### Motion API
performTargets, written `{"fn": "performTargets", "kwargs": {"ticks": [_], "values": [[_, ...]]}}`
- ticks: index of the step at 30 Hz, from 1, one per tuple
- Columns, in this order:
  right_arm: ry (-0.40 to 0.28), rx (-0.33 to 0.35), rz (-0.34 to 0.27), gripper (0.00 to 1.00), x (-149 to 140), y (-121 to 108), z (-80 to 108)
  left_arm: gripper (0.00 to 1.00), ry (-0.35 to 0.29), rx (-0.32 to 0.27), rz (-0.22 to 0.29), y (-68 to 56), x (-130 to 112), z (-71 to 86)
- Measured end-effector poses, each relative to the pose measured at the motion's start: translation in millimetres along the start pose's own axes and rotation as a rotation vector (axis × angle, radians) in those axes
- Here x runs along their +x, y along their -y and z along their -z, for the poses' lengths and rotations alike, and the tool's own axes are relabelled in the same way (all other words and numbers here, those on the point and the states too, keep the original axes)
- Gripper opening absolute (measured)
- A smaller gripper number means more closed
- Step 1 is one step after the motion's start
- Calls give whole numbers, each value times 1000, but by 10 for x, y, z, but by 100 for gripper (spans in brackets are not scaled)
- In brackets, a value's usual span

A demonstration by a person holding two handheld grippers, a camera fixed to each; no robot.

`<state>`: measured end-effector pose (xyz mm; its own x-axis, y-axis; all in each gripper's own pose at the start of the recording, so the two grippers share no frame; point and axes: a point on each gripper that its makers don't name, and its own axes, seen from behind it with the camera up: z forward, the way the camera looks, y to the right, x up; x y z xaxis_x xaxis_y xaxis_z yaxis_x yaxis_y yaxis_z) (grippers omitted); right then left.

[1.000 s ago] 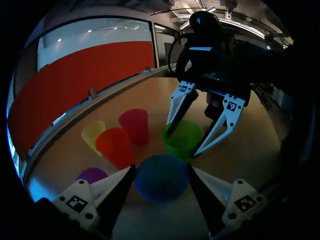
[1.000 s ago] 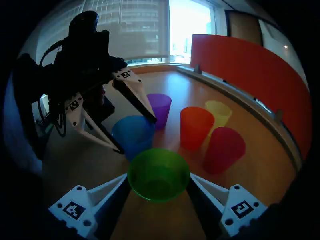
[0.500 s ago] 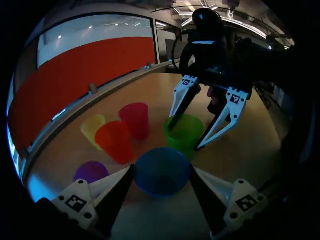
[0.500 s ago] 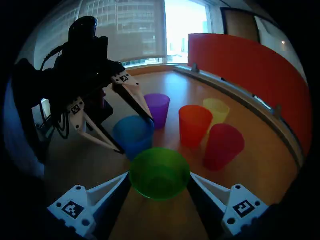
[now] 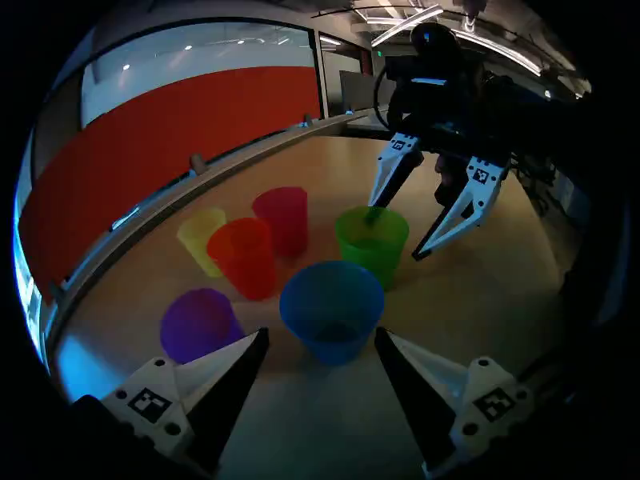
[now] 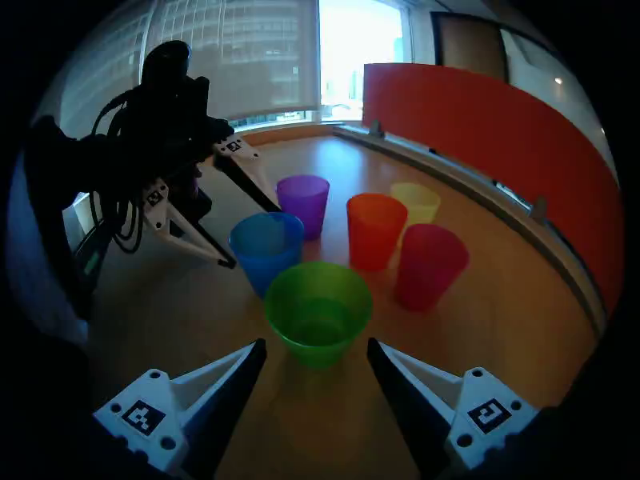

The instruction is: Pour water

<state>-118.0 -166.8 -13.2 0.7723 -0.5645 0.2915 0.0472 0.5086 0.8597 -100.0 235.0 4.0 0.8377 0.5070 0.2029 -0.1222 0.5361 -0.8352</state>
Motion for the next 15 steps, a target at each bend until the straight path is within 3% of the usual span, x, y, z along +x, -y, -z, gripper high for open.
{"fn": "performTargets", "kwargs": {"ticks": [8, 15], "values": [[-18, -59, -44, 98, -110, 3, 225, 99, -14, 58, 75, 86, -134, 279], [-80, -124, -86, 98, -65, -12, 422, 99, -60, 145, 121, 233, -152, 548]]}}
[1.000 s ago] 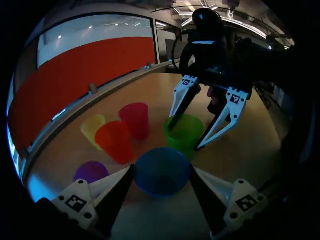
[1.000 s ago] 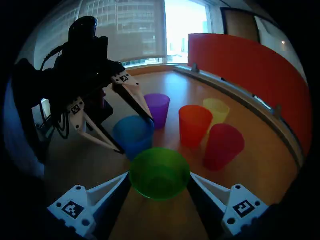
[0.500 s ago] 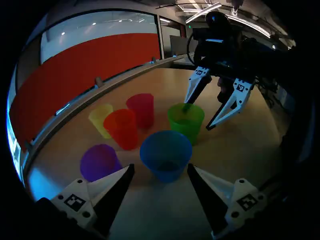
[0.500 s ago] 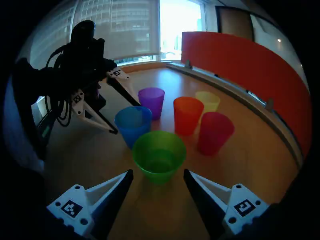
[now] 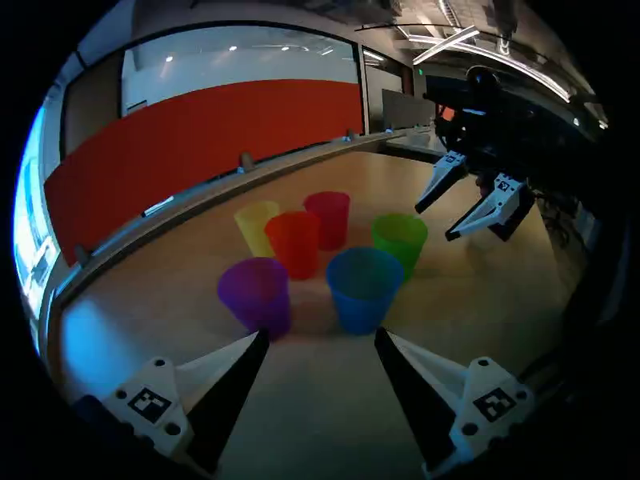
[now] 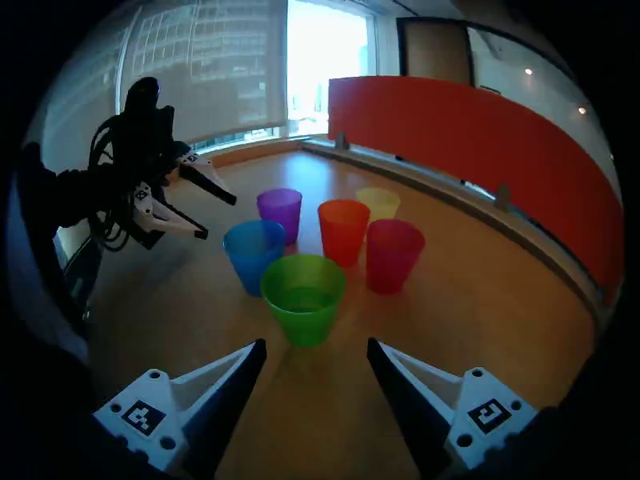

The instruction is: Pour water

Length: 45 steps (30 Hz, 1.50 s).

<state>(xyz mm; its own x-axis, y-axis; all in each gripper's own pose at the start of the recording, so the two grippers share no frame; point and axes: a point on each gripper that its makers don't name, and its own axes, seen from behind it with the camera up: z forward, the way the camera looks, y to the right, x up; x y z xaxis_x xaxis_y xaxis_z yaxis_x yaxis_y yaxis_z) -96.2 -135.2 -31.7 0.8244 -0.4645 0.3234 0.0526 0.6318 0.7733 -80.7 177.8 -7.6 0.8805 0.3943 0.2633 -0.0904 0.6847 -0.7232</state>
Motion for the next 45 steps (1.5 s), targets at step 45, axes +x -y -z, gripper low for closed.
{"fn": "performTargets", "kwargs": {"ticks": [45], "values": [[-575, -801, -199, 98, 1154, -786, 1498, 98, -473, 609, 208, 920, 457, 1472]]}}
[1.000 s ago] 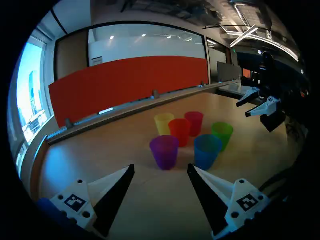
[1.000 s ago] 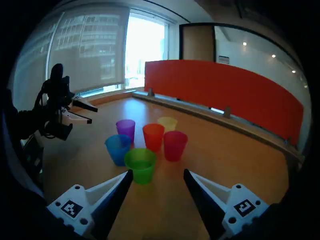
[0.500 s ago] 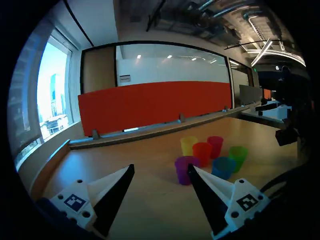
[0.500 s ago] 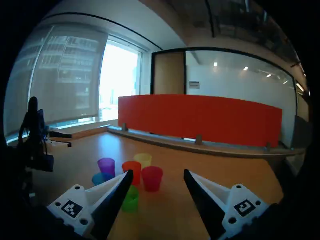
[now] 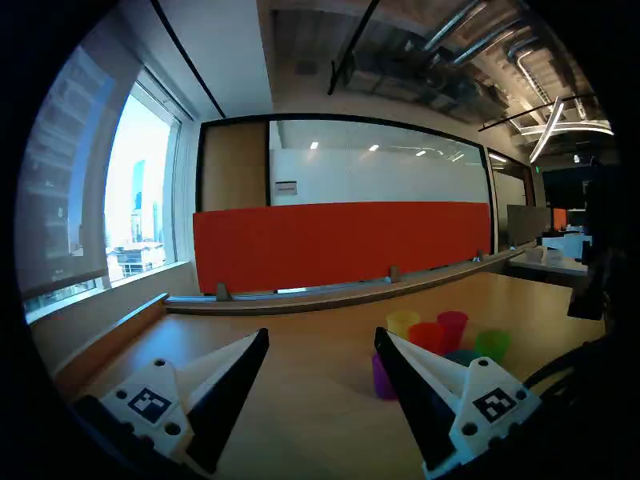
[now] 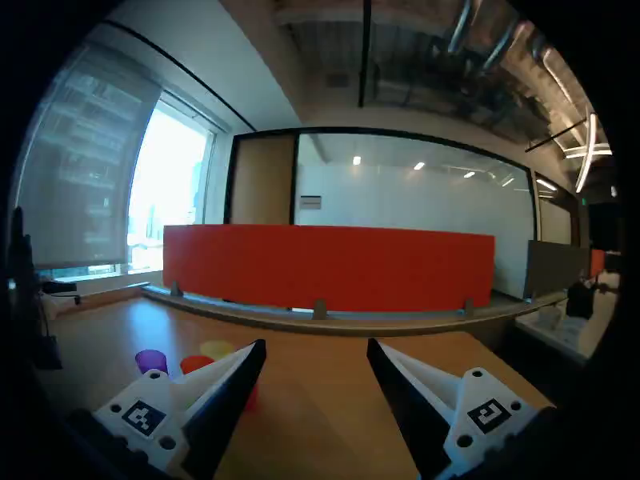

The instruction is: Pour water

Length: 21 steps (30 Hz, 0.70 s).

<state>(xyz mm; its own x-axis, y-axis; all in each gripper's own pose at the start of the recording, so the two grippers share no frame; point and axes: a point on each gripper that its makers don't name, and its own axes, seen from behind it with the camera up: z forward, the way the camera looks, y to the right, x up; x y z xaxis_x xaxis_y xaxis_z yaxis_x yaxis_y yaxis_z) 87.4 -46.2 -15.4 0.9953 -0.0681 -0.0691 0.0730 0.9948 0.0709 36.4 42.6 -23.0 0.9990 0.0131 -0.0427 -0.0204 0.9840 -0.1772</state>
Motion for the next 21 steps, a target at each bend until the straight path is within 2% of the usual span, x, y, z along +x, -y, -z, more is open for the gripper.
{"fn": "performTargets", "kwargs": {"ticks": [8, 14, 17, 21], "values": [[-22, -56, -47, 98, -28, -125, 22, 98, -33, 59, 8, 93, 61, -39], [-10, -86, -67, 98, -217, -210, 5, 98, -49, 72, -16, 63, 57, -70], [7, -88, -64, 98, -328, -219, -7, 98, -47, 88, -30, 48, -13, -95], [-5, -93, -55, 98, -361, -219, 1, 98, -50, 108, -29, 30, -93, -120]]}}
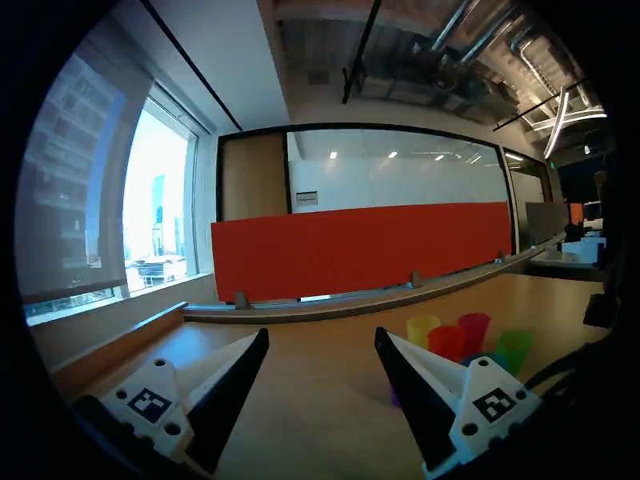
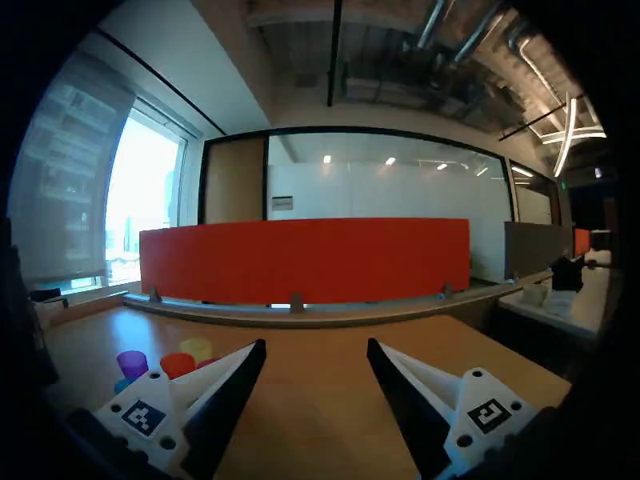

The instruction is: Pour water

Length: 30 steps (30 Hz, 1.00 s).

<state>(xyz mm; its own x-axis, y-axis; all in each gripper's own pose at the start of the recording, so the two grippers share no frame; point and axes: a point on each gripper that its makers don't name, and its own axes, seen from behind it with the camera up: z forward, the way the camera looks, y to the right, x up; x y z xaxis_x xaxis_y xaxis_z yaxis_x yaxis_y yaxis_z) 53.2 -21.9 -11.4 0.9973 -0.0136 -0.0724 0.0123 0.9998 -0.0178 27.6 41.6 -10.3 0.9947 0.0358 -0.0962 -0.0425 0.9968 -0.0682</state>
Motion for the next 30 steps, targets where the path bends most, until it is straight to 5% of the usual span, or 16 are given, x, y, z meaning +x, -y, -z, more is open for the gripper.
{"fn": "performTargets", "kwargs": {"ticks": [9, 30], "values": [[7, -20, 27, 98, -76, -85, 27, 98, -12, 30, 21, 29, -158, 6], [37, -54, -40, 98, -172, -150, 5, 98, 6, 51, 57, 146, -517, 27]]}}
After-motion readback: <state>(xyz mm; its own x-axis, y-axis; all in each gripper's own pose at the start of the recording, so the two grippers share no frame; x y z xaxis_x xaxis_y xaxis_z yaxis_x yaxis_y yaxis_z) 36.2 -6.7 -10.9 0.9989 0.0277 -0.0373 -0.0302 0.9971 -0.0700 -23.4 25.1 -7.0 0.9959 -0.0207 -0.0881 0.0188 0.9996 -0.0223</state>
